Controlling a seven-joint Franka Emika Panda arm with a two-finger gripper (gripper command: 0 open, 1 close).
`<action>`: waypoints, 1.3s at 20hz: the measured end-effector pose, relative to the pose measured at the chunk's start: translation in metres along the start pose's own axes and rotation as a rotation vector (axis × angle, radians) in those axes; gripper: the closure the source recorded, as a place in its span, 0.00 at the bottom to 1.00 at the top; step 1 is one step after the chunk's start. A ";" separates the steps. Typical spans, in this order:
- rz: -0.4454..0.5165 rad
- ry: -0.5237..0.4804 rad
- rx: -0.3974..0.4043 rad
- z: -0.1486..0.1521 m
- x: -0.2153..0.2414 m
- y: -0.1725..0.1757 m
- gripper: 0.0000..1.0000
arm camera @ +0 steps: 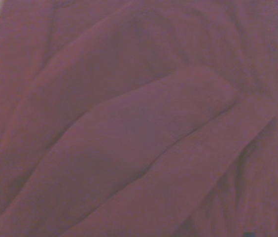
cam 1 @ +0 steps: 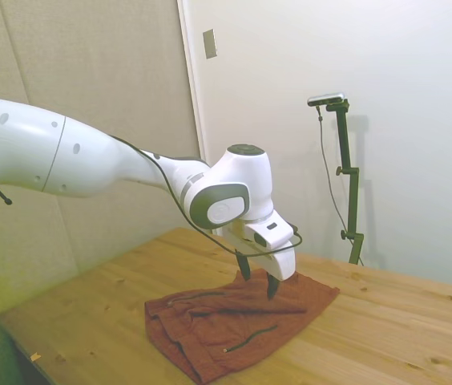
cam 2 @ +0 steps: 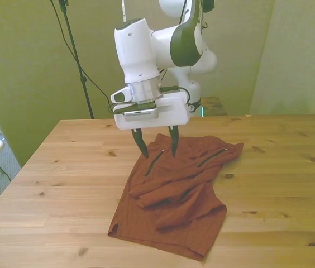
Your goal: Unfold the shorts
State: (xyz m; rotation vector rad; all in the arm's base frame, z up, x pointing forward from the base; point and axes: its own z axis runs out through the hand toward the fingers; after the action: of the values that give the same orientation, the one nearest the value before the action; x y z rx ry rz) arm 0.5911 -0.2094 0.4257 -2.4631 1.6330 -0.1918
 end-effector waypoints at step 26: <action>0.255 -0.044 -0.017 0.064 0.054 -0.018 1.00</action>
State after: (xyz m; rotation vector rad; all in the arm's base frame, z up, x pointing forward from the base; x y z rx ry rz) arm 0.6414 -0.2469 0.3675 -2.2253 1.9145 -0.0874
